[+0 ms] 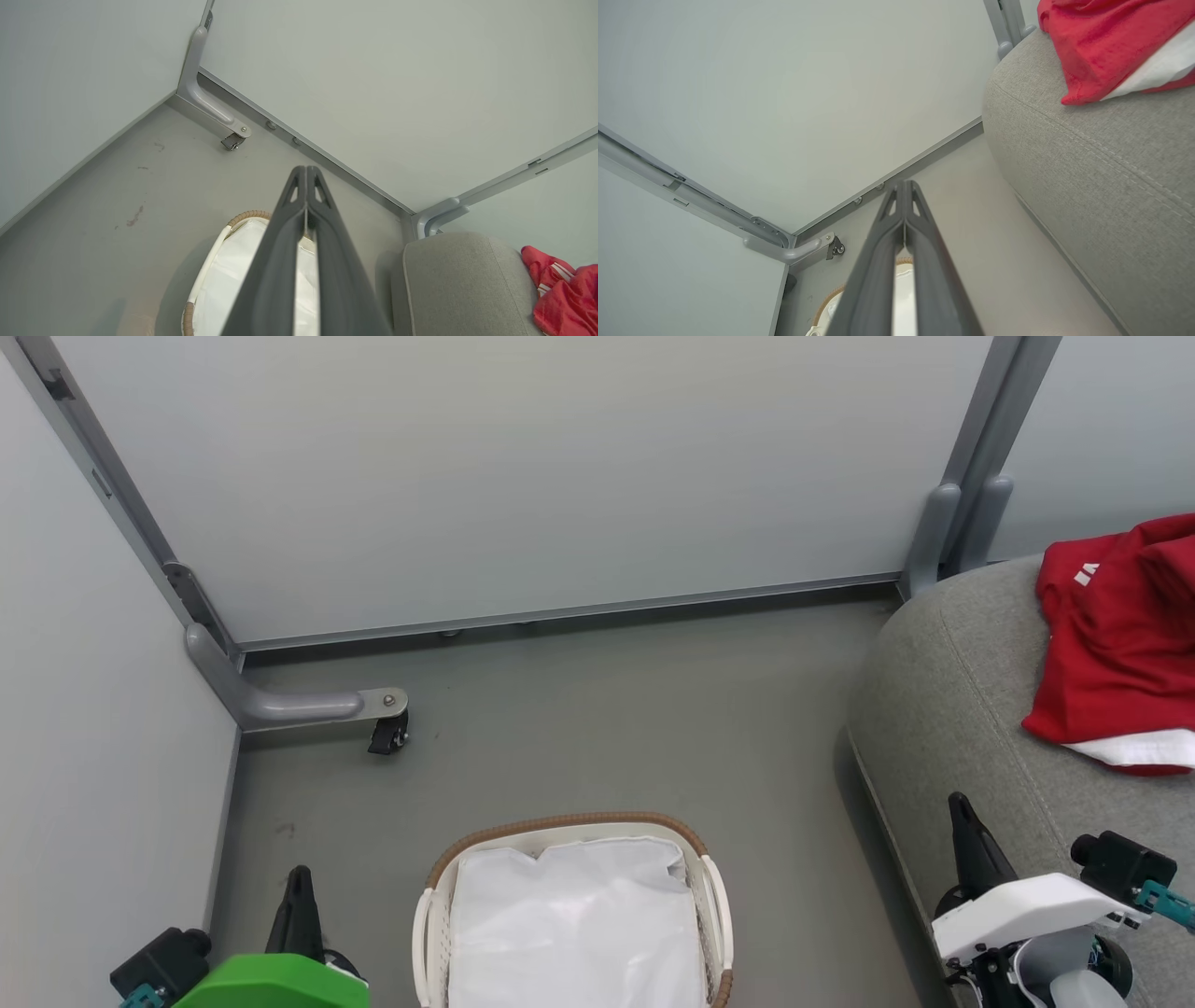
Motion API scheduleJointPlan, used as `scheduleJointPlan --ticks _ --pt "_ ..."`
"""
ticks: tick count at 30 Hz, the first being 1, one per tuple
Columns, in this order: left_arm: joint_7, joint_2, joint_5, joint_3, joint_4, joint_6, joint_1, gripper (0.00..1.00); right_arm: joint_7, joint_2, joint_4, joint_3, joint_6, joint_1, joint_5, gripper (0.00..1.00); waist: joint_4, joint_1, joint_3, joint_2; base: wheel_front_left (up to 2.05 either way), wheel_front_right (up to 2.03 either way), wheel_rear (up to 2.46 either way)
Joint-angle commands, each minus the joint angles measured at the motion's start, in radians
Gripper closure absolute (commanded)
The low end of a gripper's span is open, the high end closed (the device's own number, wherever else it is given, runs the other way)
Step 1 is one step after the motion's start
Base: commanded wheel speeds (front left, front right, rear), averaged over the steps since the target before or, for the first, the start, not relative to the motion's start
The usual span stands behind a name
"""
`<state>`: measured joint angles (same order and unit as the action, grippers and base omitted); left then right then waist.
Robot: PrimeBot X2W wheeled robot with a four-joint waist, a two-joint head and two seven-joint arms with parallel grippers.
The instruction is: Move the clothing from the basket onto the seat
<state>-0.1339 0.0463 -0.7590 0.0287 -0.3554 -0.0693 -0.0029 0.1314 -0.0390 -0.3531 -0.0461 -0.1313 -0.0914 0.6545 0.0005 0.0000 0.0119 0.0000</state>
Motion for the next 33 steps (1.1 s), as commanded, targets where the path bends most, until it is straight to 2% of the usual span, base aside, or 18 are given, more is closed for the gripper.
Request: scheduleJointPlan --ticks 1,33 --pt "0.008 0.003 -0.037 -0.011 0.020 -0.007 -0.034 1.00 -0.008 -0.007 0.021 -0.005 0.000 -0.016 0.039 1.00 0.000 0.0000 0.000 0.0000 0.00 0.00 0.00" --pt "0.113 0.004 -0.391 -0.069 0.061 -0.031 -0.070 1.00 -0.112 -0.010 0.061 -0.033 0.000 -0.020 0.437 1.00 0.000 0.0000 -0.005 0.0000 0.00 0.00 0.00"
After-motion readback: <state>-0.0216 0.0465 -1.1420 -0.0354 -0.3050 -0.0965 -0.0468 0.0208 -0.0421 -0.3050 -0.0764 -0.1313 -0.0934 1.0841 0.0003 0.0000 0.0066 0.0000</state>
